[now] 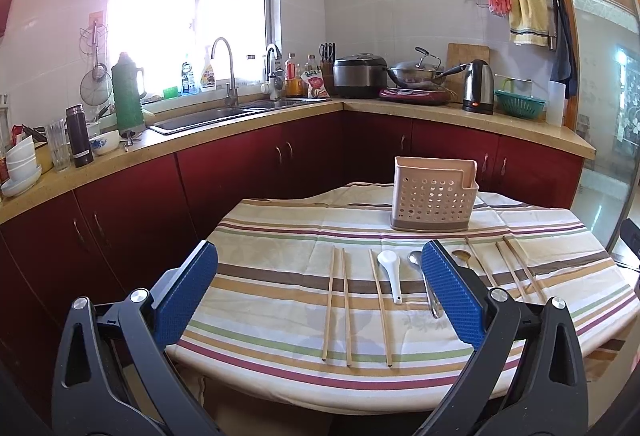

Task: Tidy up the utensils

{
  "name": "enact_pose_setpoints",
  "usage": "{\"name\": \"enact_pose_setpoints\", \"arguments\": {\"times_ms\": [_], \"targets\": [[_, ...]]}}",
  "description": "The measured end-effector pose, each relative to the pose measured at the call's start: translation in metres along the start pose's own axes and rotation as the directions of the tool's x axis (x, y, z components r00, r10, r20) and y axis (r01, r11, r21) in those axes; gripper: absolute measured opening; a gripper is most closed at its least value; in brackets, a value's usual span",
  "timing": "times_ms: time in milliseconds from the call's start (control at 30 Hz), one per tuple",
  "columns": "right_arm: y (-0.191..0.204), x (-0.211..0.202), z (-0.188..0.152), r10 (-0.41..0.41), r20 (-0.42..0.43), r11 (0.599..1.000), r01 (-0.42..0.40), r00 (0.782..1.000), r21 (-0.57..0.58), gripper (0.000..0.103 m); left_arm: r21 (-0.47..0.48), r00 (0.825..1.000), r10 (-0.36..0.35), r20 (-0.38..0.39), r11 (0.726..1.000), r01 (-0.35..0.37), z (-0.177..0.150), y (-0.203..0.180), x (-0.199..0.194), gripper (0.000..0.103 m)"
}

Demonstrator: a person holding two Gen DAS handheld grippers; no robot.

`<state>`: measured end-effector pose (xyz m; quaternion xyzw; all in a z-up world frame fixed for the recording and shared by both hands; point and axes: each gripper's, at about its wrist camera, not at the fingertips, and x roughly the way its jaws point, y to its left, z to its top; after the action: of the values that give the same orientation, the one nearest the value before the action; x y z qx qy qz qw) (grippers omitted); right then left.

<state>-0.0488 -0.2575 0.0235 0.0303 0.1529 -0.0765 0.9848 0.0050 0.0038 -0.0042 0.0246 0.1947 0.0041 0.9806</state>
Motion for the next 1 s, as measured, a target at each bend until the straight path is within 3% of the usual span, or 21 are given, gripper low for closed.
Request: {"name": "enact_pose_setpoints", "arguments": {"times_ms": [1000], "targets": [[0.0017, 0.0036, -0.0035, 0.000, -0.004, 1.000, 0.000, 1.000, -0.005, 0.097, 0.009, 1.000, -0.005, -0.006, 1.000, 0.005, -0.0038, -0.0031, 0.0010, 0.099]]}}
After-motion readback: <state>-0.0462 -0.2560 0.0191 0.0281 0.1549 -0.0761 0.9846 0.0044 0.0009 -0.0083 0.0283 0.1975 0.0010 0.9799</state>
